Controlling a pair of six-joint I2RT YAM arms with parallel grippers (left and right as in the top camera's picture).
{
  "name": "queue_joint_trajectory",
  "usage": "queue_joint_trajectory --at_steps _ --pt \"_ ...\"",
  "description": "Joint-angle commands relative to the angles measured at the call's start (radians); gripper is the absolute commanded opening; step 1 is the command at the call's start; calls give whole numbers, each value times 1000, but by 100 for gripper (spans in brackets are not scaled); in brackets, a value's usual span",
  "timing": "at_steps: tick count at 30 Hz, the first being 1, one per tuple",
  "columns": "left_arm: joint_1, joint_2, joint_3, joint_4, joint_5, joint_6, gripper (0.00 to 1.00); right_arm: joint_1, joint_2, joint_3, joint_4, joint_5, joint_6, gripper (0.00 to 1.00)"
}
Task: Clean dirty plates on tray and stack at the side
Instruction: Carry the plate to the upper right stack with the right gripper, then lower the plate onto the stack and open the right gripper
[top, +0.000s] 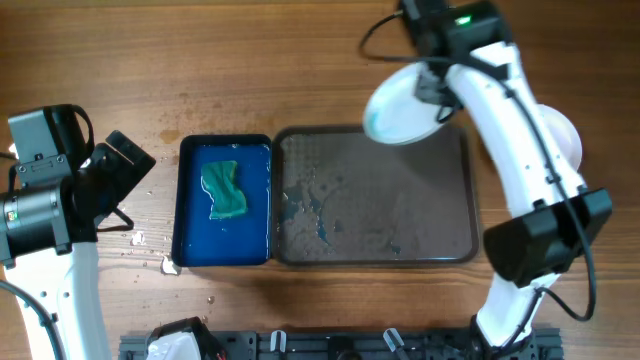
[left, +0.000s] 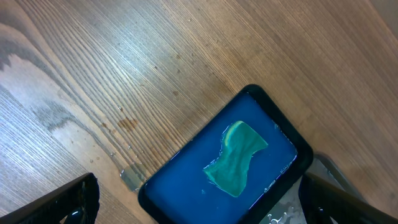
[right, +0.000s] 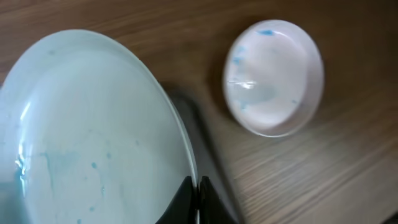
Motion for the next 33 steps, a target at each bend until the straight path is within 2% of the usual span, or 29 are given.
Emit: queue_joint_trajectory --at_steps 1,10,15,18,25,30,31,33 --pt "5 -5 -2 3 -17 -2 100 -142 -27 14 -22 -38 -7 4" --pt "5 -5 -2 3 -17 -2 100 -642 -25 9 -43 -165 -81 4" --pt "5 -5 -2 3 -17 -2 100 -814 -20 -23 -10 -247 -82 4" --pt "5 -5 -2 3 -17 -3 100 -842 -20 -98 39 -277 -85 4" --pt "5 -5 -2 3 -17 -2 100 -813 -19 -403 240 -299 -82 4" --pt "5 -5 -2 3 -17 -2 100 -813 -18 -470 311 -362 -117 4" --pt "5 -5 -2 3 -17 -2 100 -813 -18 -472 327 -403 -145 9" --pt "5 -5 -2 3 -17 -2 100 -812 -18 -472 354 -466 -190 36"
